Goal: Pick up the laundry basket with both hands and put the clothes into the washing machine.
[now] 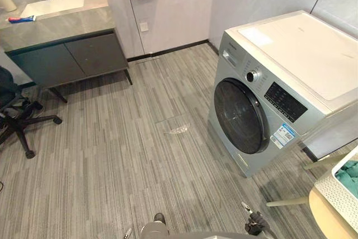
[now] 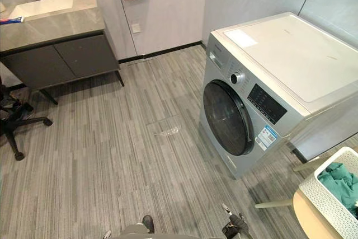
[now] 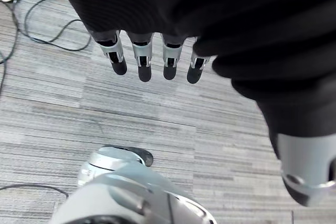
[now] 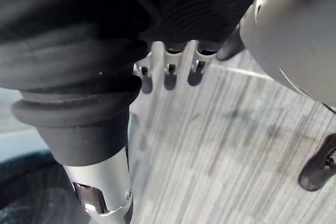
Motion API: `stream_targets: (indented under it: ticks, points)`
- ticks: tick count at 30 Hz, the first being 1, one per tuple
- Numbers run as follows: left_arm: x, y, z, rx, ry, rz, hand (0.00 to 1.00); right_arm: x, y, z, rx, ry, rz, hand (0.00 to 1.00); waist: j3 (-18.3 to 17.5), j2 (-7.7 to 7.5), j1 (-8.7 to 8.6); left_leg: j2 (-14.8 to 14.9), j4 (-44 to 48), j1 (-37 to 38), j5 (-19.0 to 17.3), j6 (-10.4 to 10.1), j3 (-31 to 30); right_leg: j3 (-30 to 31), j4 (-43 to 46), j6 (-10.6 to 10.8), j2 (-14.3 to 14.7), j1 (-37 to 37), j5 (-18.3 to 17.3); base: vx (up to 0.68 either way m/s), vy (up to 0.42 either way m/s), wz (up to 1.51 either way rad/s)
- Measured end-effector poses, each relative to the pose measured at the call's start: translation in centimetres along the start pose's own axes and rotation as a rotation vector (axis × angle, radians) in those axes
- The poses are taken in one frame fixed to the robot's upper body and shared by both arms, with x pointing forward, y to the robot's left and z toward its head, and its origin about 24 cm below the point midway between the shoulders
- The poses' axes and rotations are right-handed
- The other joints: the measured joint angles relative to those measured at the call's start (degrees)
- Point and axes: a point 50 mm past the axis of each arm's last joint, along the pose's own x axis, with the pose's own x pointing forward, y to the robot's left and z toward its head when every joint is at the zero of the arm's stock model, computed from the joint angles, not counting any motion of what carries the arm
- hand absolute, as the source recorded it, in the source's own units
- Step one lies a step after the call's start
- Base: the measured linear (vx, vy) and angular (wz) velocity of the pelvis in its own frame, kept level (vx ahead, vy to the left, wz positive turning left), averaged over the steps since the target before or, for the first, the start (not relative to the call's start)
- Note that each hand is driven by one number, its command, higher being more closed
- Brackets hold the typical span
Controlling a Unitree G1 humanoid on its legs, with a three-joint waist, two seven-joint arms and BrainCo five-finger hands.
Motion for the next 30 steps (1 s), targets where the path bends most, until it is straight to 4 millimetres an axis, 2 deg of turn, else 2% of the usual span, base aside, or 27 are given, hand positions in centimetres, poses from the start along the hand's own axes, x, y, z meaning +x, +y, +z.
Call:
stream_targets:
  ticks: [2,3,4,5,6,7,9,10,11,12,13,14,16,17,18,19,20,21,22,23,25,27,28,29,30]
  points:
    - [0.2,-0.4,1.0,0.047,-0.028,-0.02,0.0,-0.1,-0.2,-0.2,-0.009,0.006,-0.002,0.0,-0.42,-0.21,0.03,-0.63,-1.7,1.38,-0.39,-0.08,-0.03,0.12,3.7,-0.01,-0.6,-1.38,0.0,0.05,0.044,-0.11]
    - [0.2,-0.5,1.1,0.064,-0.037,-0.025,0.0,-0.1,-0.1,-0.2,-0.02,0.005,0.004,0.0,-0.37,-0.32,0.09,-0.86,-2.6,2.15,-0.49,-0.03,-0.14,0.54,8.18,-0.02,-0.97,-3.66,-0.01,0.05,0.056,-0.24]
    - [0.3,-0.7,1.7,0.092,-0.055,-0.034,0.0,0.0,0.0,0.4,-0.025,-0.015,0.011,0.0,-0.44,-0.16,-0.07,-1.31,-3.49,3.37,-0.54,0.04,-0.07,2.38,17.16,-0.06,-1.8,-8.14,0.09,0.03,0.044,-0.21]
    - [0.4,-0.6,2.0,0.104,-0.062,-0.034,0.0,0.0,0.2,0.4,-0.03,-0.019,0.019,0.0,-0.27,-0.62,-0.2,-1.67,-3.52,3.87,-0.64,0.2,-0.04,3.23,21.0,0.44,-2.29,-9.85,0.38,0.03,0.038,-0.15]
    - [0.5,-0.3,2.6,0.134,-0.079,-0.029,0.0,-0.1,0.4,0.3,-0.042,-0.015,0.033,0.0,0.2,-2.12,-0.37,-2.51,-3.45,5.41,-1.06,0.64,0.05,5.5,28.62,2.56,-3.52,-13.46,2.51,0.05,0.008,0.01]
    - [0.5,-0.2,3.0,0.137,-0.088,-0.026,0.0,-0.1,0.3,0.1,-0.042,-0.013,0.032,0.0,0.38,-2.64,-0.4,-2.68,-3.2,6.43,-1.53,0.76,0.04,6.72,32.84,2.59,-3.75,-15.09,4.9,0.1,0.004,0.01]
    - [0.5,0.0,2.9,0.136,-0.091,-0.019,0.0,-0.2,-0.2,0.0,-0.044,-0.012,0.021,0.0,0.62,-2.48,-0.67,-2.58,-3.12,9.42,-2.21,1.31,-0.28,7.7,38.95,2.05,-3.99,-16.71,12.07,0.15,0.009,0.05]
    - [0.5,0.0,3.0,0.123,-0.097,-0.016,0.0,-0.3,-0.6,-0.1,-0.043,-0.009,0.011,0.0,0.63,-2.39,-1.07,-1.89,-2.78,10.52,-2.77,1.58,-0.65,7.82,41.57,2.27,-4.02,-17.59,13.9,0.15,-0.012,0.1]
    - [0.5,0.1,3.0,0.113,-0.094,-0.009,0.0,-0.3,-0.7,-0.1,-0.04,-0.01,0.008,0.0,0.64,-2.4,-1.29,-1.6,-2.07,10.4,-3.3,1.6,-0.83,7.42,42.85,2.32,-4.05,-18.15,11.58,0.11,-0.039,0.09]
    - [0.5,0.1,2.9,0.102,-0.088,-0.002,0.0,-0.2,-0.7,0.0,-0.033,-0.017,0.005,0.0,0.61,-2.09,-1.5,-0.73,-0.52,9.55,-4.57,1.43,-1.14,5.36,43.63,1.31,-4.03,-19.74,4.67,0.12,-0.107,0.14]
    - [0.5,0.0,2.8,0.096,-0.087,-0.004,0.0,-0.2,-1.1,0.1,-0.014,-0.019,-0.014,0.0,0.76,-1.67,-1.54,-0.05,0.71,9.03,-5.69,1.29,-1.88,2.36,42.43,-0.64,-4.18,-20.65,0.71,0.12,-0.125,0.21]
    - [0.5,0.0,2.8,0.083,-0.085,-0.003,0.0,-0.3,-1.4,0.1,-0.004,-0.017,-0.027,0.0,0.9,-1.45,-1.58,0.29,0.97,9.03,-5.95,1.02,-2.29,1.17,41.04,-1.35,-4.4,-20.72,-0.21,0.13,-0.145,0.36]
    - [0.4,-0.2,2.5,0.058,-0.078,-0.001,0.0,-0.4,-2.3,0.0,0.025,-0.016,-0.062,0.0,0.95,-1.0,-1.59,1.45,1.58,9.4,-6.62,0.06,-3.77,-1.07,32.82,-2.48,-5.59,-19.88,-0.41,0.16,-0.244,0.49]
    - [0.4,0.0,2.3,0.057,-0.072,0.002,0.0,-0.4,-2.5,-0.1,0.036,-0.01,-0.071,0.0,0.88,-1.14,-1.56,1.8,1.97,9.27,-7.07,-1.12,-4.86,-0.73,27.03,-3.52,-5.76,-18.92,1.32,0.19,-0.379,0.56]
    - [0.4,0.1,1.8,0.043,-0.053,0.01,0.0,-0.4,-3.1,-0.7,0.042,0.015,-0.092,0.0,0.73,-1.32,-1.83,1.95,1.74,9.45,-7.59,-2.71,-7.01,0.98,24.09,-0.77,-4.24,-17.43,0.83,0.16,-0.369,0.44]
    - [0.4,-0.1,1.4,0.038,-0.033,0.005,0.0,-0.5,-3.4,-0.9,0.053,0.028,-0.107,0.0,0.11,-1.48,-1.65,2.35,0.91,9.6,-7.66,-2.82,-8.72,1.38,23.13,0.08,-2.81,-16.43,-0.43,0.15,-0.274,0.29]
    - [0.3,-0.6,0.7,0.037,-0.006,-0.008,0.0,-0.3,-3.9,-0.6,0.072,0.039,-0.13,0.0,-0.54,1.37,-1.45,3.59,-1.0,9.7,-7.46,-3.06,-12.02,0.84,20.64,1.44,-0.3,-15.09,-3.41,0.19,-0.293,0.04]
    - [0.3,-0.6,0.5,0.035,0.003,-0.009,0.0,-0.3,-4.1,-0.4,0.075,0.036,-0.135,0.0,-0.71,1.7,-1.49,3.83,-1.56,9.97,-6.95,-3.38,-12.64,0.12,19.72,2.11,0.1,-14.82,-5.38,0.24,-0.341,-0.1]
    - [0.2,-0.8,-0.2,0.027,0.032,-0.013,0.0,-0.1,-4.4,-0.1,0.066,0.038,-0.14,0.0,-0.33,3.02,-1.52,5.24,-2.32,10.56,-5.66,-5.45,-12.68,-0.59,19.24,2.67,1.52,-14.14,-7.66,0.22,-0.324,-0.11]
    - [0.1,-1.1,-0.5,0.03,0.043,-0.023,0.0,-0.1,-4.8,0.0,0.057,0.048,-0.153,0.0,-0.72,4.02,-1.65,6.65,-2.03,10.54,-4.87,-6.32,-12.88,-1.02,18.76,2.01,3.0,-13.7,-7.96,0.17,-0.256,-0.1]
    - [0.1,-1.0,-0.6,0.032,0.046,-0.031,0.0,0.0,-5.0,0.2,0.034,0.052,-0.153,0.0,-0.87,4.3,-1.68,8.38,0.03,9.87,-4.19,-7.39,-13.22,-1.53,16.65,1.44,5.01,-12.09,-7.68,0.13,-0.165,-0.11]
    - [0.2,-1.0,-0.4,0.046,0.039,-0.035,0.0,0.1,-4.7,0.5,-0.011,0.05,-0.141,0.0,-1.12,3.97,-1.72,9.44,2.33,8.66,-4.05,-7.48,-13.34,-1.66,14.06,0.79,6.36,-11.01,-6.89,0.09,-0.109,-0.13]
    - [0.2,-0.9,-0.2,0.059,0.032,-0.036,0.0,0.3,-4.4,0.9,-0.049,0.04,-0.124,0.0,-1.46,3.74,-1.76,9.98,3.94,7.41,-3.39,-8.33,-13.61,-1.7,11.63,0.73,7.16,-10.3,-5.89,0.07,-0.061,-0.09]
    - [0.2,-0.9,-0.1,0.069,0.028,-0.039,0.0,0.3,-4.0,1.0,-0.069,0.038,-0.111,0.0,-1.7,3.81,-1.78,10.1,5.13,6.75,-3.18,-8.05,-13.93,-1.78,10.11,0.52,7.51,-9.9,-5.2,0.05,-0.05,-0.06]
    - [0.2,-0.9,0.1,0.081,0.019,-0.041,0.0,0.5,-3.1,1.0,-0.11,0.04,-0.078,0.0,-1.75,3.09,-1.7,10.24,8.31,4.44,-2.36,-7.86,-14.73,-1.84,6.83,0.25,8.07,-9.02,-3.67,0.03,-0.057,-0.02]
